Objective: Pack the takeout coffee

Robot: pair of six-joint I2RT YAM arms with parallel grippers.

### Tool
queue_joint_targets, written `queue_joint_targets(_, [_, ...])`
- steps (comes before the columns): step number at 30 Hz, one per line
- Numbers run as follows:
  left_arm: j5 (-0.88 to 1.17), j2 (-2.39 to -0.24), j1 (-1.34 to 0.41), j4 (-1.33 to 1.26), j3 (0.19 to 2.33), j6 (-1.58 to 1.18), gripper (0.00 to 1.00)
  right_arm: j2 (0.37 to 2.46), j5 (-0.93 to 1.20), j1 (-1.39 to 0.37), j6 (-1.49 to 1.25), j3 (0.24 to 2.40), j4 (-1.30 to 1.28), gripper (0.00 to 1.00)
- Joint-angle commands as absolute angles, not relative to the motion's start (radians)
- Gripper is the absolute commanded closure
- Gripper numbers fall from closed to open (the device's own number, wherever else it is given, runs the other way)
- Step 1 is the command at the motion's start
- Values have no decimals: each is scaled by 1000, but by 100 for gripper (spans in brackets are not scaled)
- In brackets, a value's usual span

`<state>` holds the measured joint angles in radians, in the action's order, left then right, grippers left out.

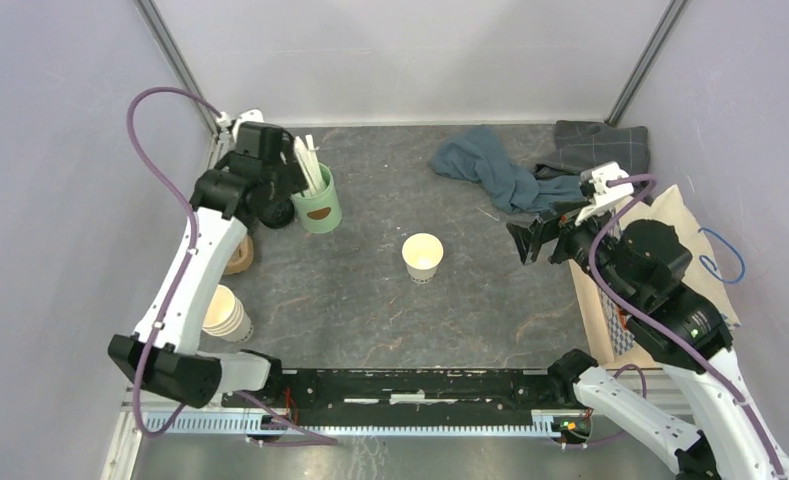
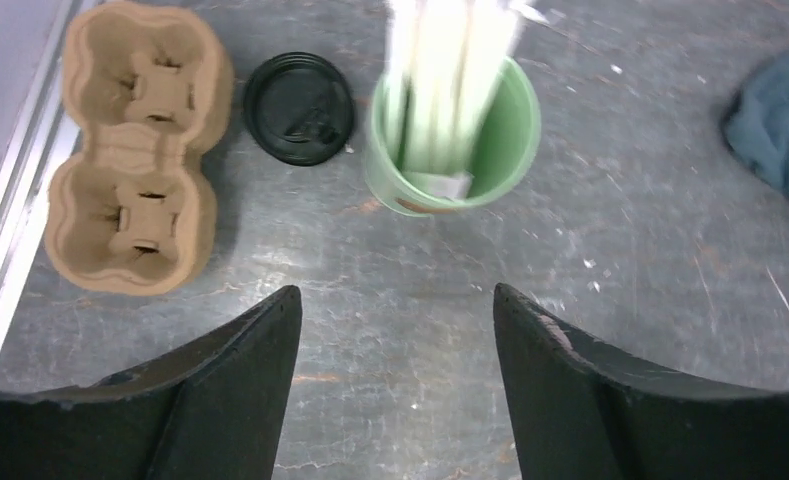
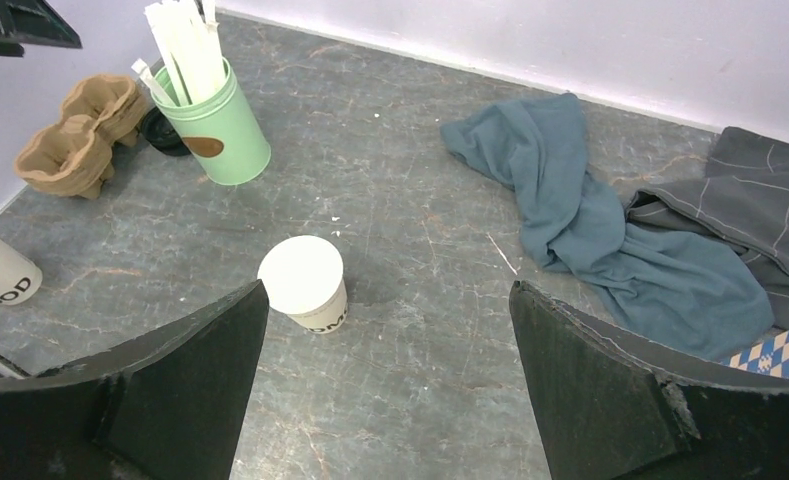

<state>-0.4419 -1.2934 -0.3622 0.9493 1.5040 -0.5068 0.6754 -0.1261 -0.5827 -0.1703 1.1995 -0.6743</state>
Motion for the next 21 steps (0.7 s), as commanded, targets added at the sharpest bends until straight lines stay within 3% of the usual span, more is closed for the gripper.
queue_joint_targets(1, [-231, -1347, -133, 925, 1480, -605, 27, 724, -130, -586, -157, 1222, -663, 2])
queue_joint_targets(5, [-184, -1389, 27, 927, 1453, -756, 33, 771, -127, -587, -151, 1240, -668, 2])
queue_joint_targets(9, [-176, -1462, 119, 957, 1437, -911, 47, 822, -130, -587, -137, 1252, -678, 2])
queue_joint_targets(13, [-196, -1571, 140, 944, 1451, -1013, 50, 864, -130, -587, -130, 1253, -679, 2])
queue_joint_targets(17, [-212, -1691, 138, 955, 1508, -1092, 59, 908, -119, -586, -112, 1265, -685, 2])
queue_joint_targets(21, [-265, -1772, 129, 984, 1555, -1142, 60, 949, -114, -587, -84, 1288, -698, 2])
